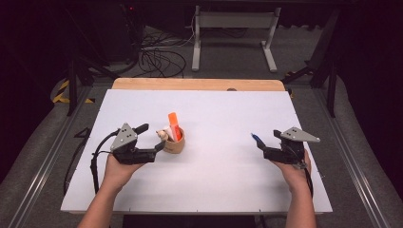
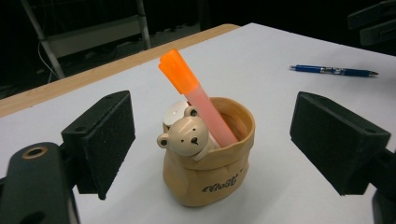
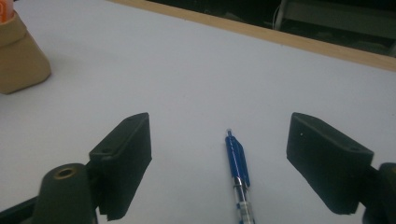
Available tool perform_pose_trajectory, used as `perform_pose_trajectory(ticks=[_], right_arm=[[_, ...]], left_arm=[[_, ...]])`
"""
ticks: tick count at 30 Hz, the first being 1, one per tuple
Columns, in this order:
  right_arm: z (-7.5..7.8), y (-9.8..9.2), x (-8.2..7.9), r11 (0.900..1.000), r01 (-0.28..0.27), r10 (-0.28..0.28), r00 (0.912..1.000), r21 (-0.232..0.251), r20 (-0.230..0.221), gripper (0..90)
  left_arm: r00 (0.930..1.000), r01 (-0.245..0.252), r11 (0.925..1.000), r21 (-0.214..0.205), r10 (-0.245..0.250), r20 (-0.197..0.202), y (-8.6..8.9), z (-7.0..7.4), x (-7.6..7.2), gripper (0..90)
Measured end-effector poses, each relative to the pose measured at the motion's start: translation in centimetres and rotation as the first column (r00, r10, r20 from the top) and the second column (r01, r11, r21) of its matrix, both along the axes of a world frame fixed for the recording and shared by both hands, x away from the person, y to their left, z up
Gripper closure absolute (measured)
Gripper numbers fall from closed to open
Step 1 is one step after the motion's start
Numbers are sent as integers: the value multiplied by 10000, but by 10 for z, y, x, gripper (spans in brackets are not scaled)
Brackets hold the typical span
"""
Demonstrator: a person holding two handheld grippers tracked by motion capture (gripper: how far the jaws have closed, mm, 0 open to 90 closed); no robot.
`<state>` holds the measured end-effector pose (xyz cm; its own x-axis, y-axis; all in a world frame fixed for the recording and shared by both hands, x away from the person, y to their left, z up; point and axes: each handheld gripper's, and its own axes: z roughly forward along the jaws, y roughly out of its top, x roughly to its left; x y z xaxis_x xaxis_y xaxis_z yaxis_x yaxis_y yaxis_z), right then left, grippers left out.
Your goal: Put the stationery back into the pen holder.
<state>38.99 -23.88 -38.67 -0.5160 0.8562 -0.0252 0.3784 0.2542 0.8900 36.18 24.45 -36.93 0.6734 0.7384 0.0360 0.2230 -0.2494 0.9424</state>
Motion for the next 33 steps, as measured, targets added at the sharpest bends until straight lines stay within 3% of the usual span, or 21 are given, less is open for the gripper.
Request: perform_pose_trajectory(ticks=[9,12,21,33], right_arm=[[-5,-21,-1,9995,293,-301,9975,-147,-640,334],[-7,-24,0,9981,303,-357,9942,-542,-1018,363],[-20,-27,5,9901,251,-559,9730,-1379,-2238,442],[-29,-27,8,9889,149,-582,9543,-1475,-2933,524]], left_arm=[[10000,36,10000,-20,-36,-43,-1,0,0,146],[10000,82,10000,42,-82,-54,-2,0,0,146],[9999,121,9999,42,-120,-77,-3,-1,-1,146],[9997,218,9997,113,-217,-90,-6,-2,-1,146]])
